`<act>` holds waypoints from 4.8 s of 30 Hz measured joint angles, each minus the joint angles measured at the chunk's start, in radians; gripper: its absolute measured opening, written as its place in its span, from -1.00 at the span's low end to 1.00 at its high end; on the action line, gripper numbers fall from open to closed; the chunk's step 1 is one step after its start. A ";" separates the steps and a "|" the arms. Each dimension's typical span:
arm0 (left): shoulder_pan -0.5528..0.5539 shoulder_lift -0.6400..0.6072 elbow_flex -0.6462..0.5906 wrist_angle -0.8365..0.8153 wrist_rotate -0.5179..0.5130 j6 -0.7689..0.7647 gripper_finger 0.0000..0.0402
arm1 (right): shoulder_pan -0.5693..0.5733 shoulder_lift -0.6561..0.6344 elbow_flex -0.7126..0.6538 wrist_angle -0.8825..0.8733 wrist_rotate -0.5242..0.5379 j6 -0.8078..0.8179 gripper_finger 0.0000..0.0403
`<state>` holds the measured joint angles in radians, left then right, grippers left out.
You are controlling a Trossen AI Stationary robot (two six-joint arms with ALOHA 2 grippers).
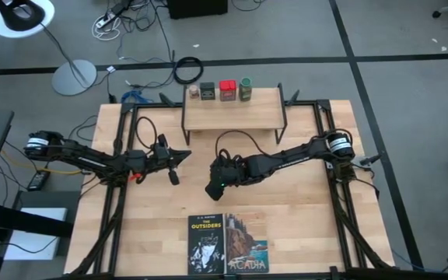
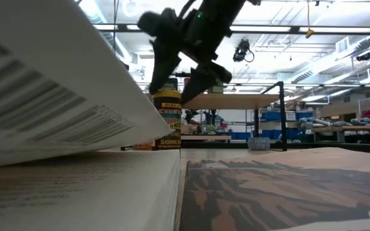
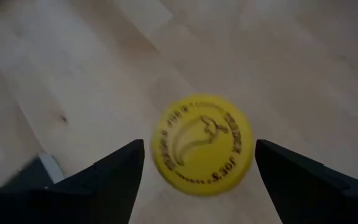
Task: Shelf spices
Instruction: Put the yellow seasoning bottle on the shelf
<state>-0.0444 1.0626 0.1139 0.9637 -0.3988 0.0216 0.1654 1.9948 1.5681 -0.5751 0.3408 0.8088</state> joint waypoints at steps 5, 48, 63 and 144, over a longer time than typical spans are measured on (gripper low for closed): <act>0.000 0.000 0.000 0.002 0.000 0.000 -0.96 | -0.002 0.020 -0.002 0.004 0.005 0.000 0.52; 0.000 0.000 0.000 -0.010 0.000 0.000 -0.96 | 0.009 0.013 0.347 -0.266 0.188 -0.233 0.15; 0.000 0.000 0.000 -0.011 0.000 0.000 -0.96 | -0.092 0.013 0.773 -0.788 0.455 -0.185 0.15; 0.000 0.000 0.000 0.006 0.000 -0.003 -0.96 | -0.242 -0.111 0.771 -0.955 0.760 0.143 0.15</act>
<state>-0.0444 1.0624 0.1139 0.9699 -0.3992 0.0183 -0.0764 1.8843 2.3390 -1.5306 1.1010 0.9517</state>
